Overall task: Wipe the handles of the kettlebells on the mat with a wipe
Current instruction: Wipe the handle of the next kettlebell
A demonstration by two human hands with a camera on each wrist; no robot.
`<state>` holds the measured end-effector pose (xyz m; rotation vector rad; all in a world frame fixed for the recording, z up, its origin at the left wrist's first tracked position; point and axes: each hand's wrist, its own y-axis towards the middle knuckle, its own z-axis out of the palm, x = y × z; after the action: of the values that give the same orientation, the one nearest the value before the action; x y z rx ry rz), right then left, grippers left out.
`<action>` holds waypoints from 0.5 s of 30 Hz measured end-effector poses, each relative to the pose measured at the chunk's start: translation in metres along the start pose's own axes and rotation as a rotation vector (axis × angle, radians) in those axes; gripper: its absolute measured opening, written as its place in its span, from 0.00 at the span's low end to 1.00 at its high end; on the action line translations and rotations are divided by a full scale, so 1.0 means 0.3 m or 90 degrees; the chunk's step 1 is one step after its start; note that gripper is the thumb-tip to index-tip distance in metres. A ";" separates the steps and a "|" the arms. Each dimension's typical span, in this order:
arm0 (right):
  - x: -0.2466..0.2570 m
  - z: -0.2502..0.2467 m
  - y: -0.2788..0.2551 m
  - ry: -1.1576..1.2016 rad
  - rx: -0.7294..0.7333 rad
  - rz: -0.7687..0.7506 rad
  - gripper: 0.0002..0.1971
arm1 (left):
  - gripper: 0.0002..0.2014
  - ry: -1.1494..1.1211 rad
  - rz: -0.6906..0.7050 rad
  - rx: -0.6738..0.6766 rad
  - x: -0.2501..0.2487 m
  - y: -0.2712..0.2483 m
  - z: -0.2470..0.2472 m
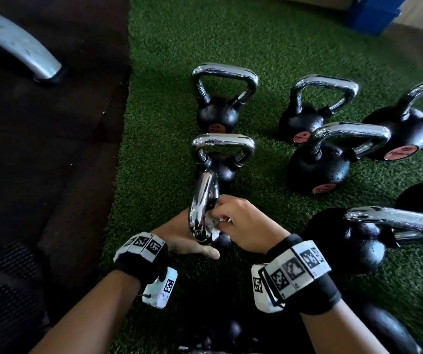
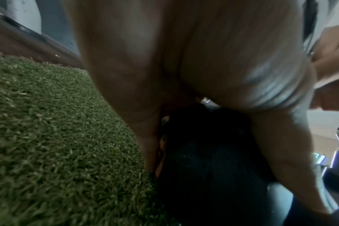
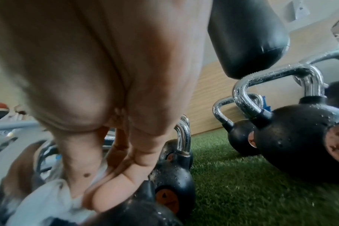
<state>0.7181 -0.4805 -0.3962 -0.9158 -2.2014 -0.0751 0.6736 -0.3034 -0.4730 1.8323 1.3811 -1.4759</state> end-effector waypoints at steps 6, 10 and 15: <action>-0.013 -0.007 0.024 0.049 0.075 0.067 0.11 | 0.31 0.021 0.009 0.018 -0.023 -0.013 -0.003; -0.040 0.001 0.025 0.195 0.088 0.080 0.11 | 0.26 0.008 0.009 0.007 -0.030 -0.012 0.002; -0.043 0.059 0.003 0.427 0.037 0.087 0.13 | 0.30 -0.014 0.043 -0.008 -0.028 -0.016 0.015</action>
<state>0.7140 -0.4819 -0.4178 -0.8517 -1.5114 -0.2181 0.6676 -0.3086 -0.4660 1.8308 1.3036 -1.4456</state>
